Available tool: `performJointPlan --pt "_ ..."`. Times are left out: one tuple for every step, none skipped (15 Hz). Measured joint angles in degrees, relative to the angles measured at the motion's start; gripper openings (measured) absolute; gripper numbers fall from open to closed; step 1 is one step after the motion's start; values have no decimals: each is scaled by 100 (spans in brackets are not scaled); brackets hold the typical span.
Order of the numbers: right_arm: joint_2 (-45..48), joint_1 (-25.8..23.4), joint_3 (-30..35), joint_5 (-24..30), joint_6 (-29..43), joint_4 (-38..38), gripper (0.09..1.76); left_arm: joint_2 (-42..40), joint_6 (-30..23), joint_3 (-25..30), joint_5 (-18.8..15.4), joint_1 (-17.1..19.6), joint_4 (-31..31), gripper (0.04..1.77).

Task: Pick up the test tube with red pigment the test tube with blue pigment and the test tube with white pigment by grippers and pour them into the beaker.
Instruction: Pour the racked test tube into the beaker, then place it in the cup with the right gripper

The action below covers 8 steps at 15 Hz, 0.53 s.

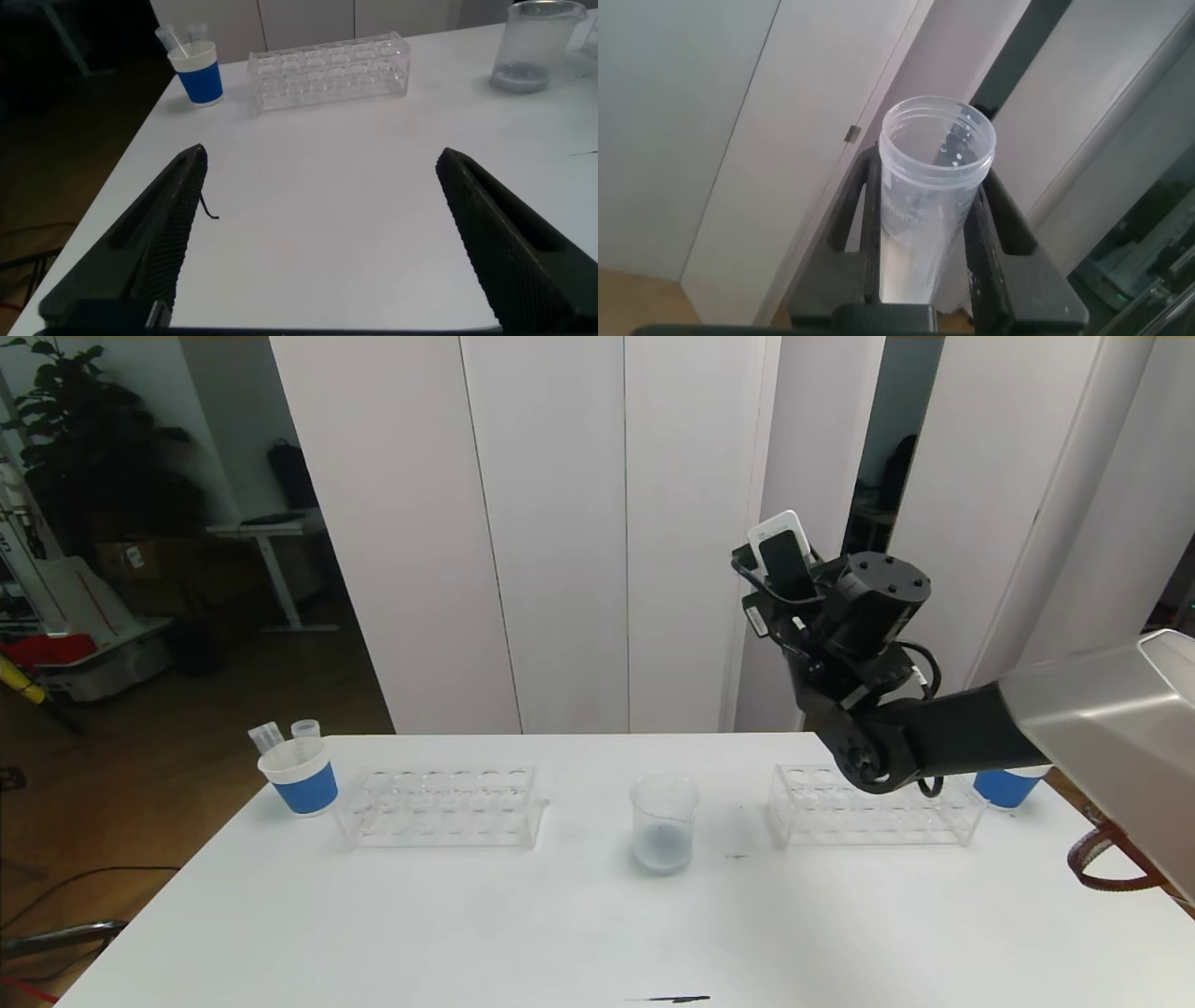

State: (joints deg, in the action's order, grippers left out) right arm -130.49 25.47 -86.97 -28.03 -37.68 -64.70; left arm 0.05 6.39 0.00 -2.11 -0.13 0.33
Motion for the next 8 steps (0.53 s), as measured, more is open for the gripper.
performJointPlan --pt "61 13 189 -151 332 12 59 0 0 0 0 0 0 175" --pt "127 24 434 -278 638 12 59 0 0 0 0 2 0 175" --pt "188 38 692 -378 891 9 59 0 0 0 0 2 0 175" --pt "245 44 957 -472 1228 9 59 0 0 0 0 4 0 175" --pt "299 55 1235 -577 1573 15 59 0 0 0 0 2 0 175" --pt "350 71 1506 -629 1796 21 59 0 0 0 0 2 0 175" --pt "400 83 1763 -658 1969 15 59 0 0 0 0 4 0 175" --pt "452 99 1993 -675 2122 1 59 0 0 0 0 4 0 175"
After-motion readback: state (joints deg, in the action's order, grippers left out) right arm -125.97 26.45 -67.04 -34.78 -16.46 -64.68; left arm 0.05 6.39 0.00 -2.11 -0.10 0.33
